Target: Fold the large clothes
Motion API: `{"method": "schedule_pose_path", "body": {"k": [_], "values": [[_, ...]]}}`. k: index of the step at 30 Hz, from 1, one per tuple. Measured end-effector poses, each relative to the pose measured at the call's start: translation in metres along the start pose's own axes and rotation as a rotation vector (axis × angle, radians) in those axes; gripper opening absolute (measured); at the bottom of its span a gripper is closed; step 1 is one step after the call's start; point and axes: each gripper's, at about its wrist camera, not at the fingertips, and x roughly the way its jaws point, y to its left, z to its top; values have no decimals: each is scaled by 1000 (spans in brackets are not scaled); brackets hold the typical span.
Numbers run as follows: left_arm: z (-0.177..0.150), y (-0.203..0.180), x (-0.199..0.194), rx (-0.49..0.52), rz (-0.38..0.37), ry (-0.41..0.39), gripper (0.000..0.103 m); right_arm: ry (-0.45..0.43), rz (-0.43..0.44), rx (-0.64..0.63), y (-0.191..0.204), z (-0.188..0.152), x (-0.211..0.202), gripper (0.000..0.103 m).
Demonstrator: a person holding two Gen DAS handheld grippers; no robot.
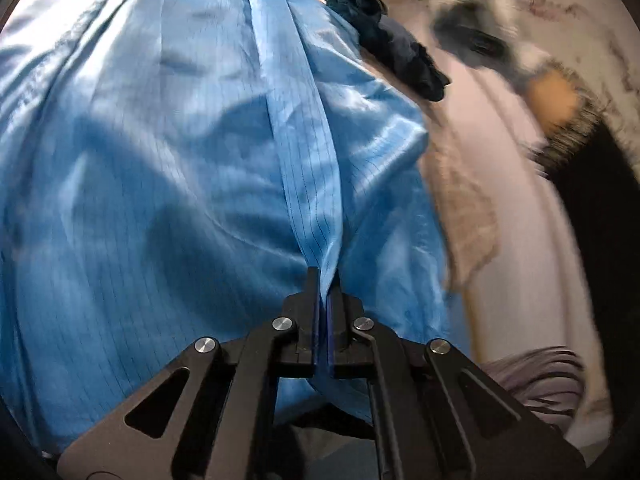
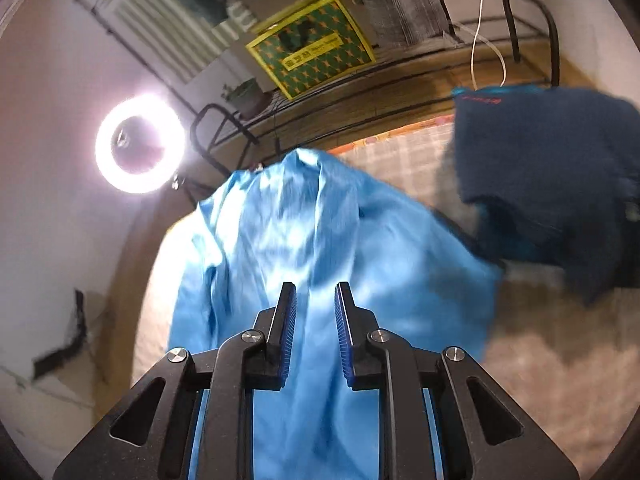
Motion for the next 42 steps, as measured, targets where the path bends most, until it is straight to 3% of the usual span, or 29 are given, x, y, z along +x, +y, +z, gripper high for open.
{"method": "schedule_pose_path", "body": {"k": [6,12,14,18,20,21,22,26,30,31,33,36,39,42], "values": [[0,11,-6,-63,-125,35,0,20,-25,68,-11,32,76,18],[1,23,-1,-85,-151,61,0,32,-5,167,-28,54,134,20],[2,26,1,-85,-151,66,0,21,43,243,-40,56,146,31],[3,33,5,-98,-151,75,0,19,164,326,-52,54,159,32],[3,31,4,-100,-146,76,0,-3,208,334,-52,53,161,17],[3,30,4,-99,-145,75,0,-16,217,335,-51,53,160,5],[3,30,3,-97,-144,74,0,-35,215,316,-46,54,158,3],[0,29,0,-92,-142,72,0,-77,102,102,-5,58,138,0],[0,24,5,-93,-140,72,0,-157,-331,-462,93,47,123,0],[0,23,5,-92,-139,73,0,-176,-377,-581,114,37,125,0],[0,22,5,-93,-139,74,0,-183,-390,-725,145,21,134,0],[-4,20,5,-84,-134,72,0,-108,-386,-913,182,-11,172,0],[-3,20,5,-81,-132,71,0,-7,-327,-922,190,-30,204,0],[-3,21,6,-91,-138,73,0,115,-229,-819,178,-33,220,1]]}}
